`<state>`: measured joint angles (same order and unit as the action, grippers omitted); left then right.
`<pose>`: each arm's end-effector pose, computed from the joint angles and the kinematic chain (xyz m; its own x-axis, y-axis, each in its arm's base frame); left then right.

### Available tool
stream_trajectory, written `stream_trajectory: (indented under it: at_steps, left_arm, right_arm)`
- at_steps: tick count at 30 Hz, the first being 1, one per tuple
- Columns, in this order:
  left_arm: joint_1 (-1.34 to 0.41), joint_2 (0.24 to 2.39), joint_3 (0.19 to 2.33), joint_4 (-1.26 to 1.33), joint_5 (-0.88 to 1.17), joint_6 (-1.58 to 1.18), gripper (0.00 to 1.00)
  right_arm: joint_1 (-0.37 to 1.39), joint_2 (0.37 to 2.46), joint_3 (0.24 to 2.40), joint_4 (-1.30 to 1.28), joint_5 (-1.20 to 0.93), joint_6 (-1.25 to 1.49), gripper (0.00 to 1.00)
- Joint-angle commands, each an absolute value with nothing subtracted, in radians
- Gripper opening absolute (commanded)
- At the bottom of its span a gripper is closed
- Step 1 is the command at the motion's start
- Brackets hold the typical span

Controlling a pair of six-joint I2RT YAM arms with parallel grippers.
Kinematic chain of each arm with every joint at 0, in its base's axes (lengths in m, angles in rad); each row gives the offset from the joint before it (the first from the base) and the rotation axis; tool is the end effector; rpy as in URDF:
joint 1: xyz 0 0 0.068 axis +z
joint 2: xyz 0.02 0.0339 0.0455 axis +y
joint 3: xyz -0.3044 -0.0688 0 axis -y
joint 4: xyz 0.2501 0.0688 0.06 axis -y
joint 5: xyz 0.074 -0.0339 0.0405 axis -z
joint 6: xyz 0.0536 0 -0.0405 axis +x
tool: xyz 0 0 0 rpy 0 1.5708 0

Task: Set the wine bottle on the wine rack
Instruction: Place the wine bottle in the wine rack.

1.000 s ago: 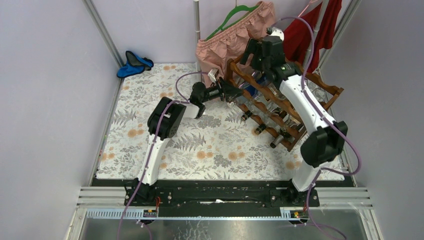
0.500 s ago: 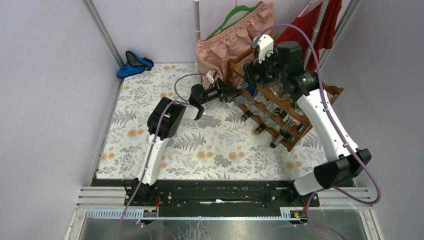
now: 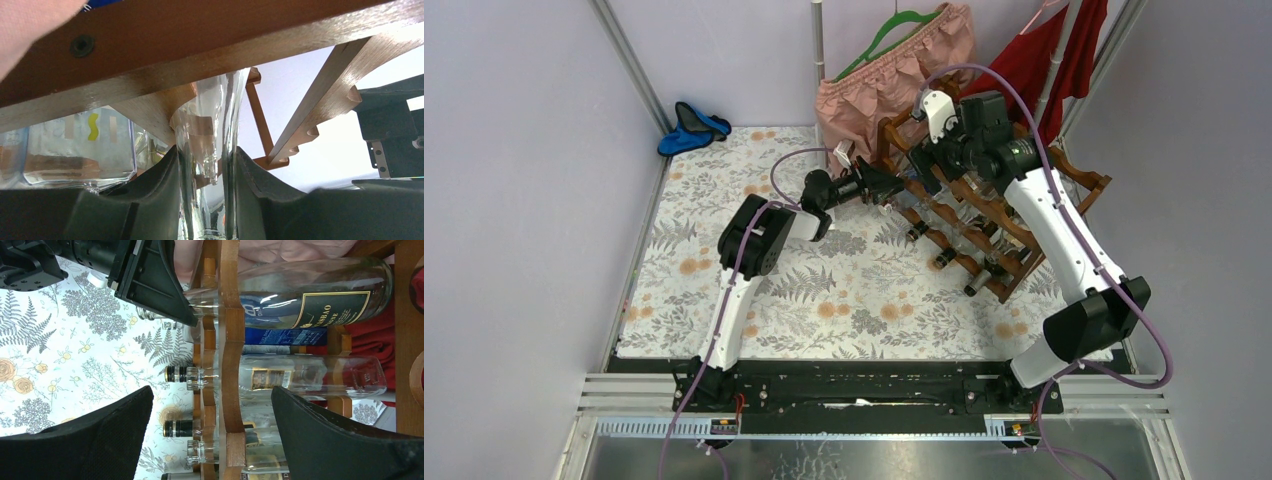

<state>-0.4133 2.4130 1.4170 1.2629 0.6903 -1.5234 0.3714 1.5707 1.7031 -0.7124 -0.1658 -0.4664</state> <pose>0.4851 -0.2500 0.1693 -0.8598 -0.4639 -0.2135 0.2826 -0.0840 -0.9556 0.3379 0.1411 0.4409 -0.2373 -0.5684 -0.7878 -0.6642 0.6867 -0.2953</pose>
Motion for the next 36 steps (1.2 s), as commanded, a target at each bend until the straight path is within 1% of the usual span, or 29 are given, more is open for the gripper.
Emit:
stream_trajectory:
  at_steps: [1, 14, 18, 24, 32, 36]
  left_arm:
    - [-0.394, 2.312, 1.482, 1.449, 0.592, -1.482, 0.00]
    - [-0.396, 2.305, 1.554, 1.321, 0.614, -1.505, 0.00]
    - [-0.396, 2.289, 1.540, 1.321, 0.608, -1.499, 0.00]
    - [-0.400, 2.276, 1.514, 1.336, 0.541, -1.487, 0.00]
    - [-0.409, 2.283, 1.543, 1.323, 0.526, -1.510, 0.00]
    - [-0.414, 2.303, 1.571, 1.361, 0.540, -1.533, 0.00]
  right_arm:
    - [0.373, 1.561, 1.768, -0.693, -0.145, -0.441, 0.94]
    - [0.371, 1.587, 1.762, -0.715, -0.117, -0.447, 0.94]
    - [0.369, 1.589, 1.761, -0.720, -0.122, -0.447, 0.94]
    - [0.367, 1.584, 1.761, -0.727, -0.133, -0.445, 0.94]
    - [0.368, 1.592, 1.770, -0.781, -0.153, -0.466, 0.94]
    - [0.368, 1.600, 1.766, -0.817, -0.156, -0.495, 0.94]
